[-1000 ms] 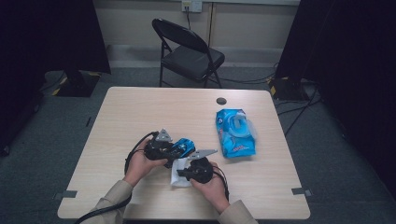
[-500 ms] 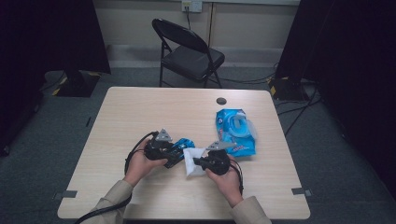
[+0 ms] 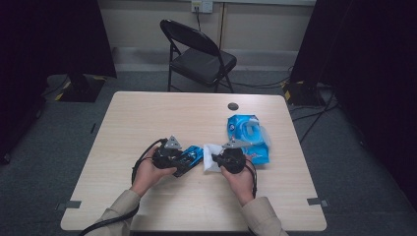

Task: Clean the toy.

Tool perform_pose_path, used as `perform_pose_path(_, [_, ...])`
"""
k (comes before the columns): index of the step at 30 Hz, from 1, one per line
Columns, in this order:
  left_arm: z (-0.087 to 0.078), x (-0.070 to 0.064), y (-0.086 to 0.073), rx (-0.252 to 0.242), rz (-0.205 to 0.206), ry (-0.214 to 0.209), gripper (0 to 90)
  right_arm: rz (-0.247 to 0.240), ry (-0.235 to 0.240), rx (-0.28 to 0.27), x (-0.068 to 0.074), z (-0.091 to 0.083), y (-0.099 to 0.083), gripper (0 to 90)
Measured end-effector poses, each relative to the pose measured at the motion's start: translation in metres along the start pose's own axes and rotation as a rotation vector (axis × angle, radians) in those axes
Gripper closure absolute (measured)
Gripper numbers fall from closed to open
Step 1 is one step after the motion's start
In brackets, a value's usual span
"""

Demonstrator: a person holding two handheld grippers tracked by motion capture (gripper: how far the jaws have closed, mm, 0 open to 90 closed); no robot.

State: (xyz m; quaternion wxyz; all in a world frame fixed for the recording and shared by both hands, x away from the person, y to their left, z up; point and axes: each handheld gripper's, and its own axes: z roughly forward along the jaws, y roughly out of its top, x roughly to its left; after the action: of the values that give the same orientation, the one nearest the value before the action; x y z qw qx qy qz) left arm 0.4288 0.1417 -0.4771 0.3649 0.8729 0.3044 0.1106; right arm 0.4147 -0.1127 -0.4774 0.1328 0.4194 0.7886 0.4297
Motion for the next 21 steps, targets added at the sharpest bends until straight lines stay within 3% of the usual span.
perform_pose_path(9, [0.000, 0.000, 0.000, -0.003, 0.004, 0.004, 42.6, 0.030, -0.038, 0.025, -0.002, 0.024, -0.002, 87.9])
perform_pose_path(15, [0.000, -0.001, 0.000, 0.001, 0.007, 0.009, 42.5, 0.008, -0.066, 0.063, 0.004, 0.036, -0.004, 87.7])
perform_pose_path(21, [0.000, -0.001, 0.001, 0.006, 0.013, 0.013, 42.4, 0.013, -0.059, 0.065, 0.005, 0.037, -0.005, 87.7])
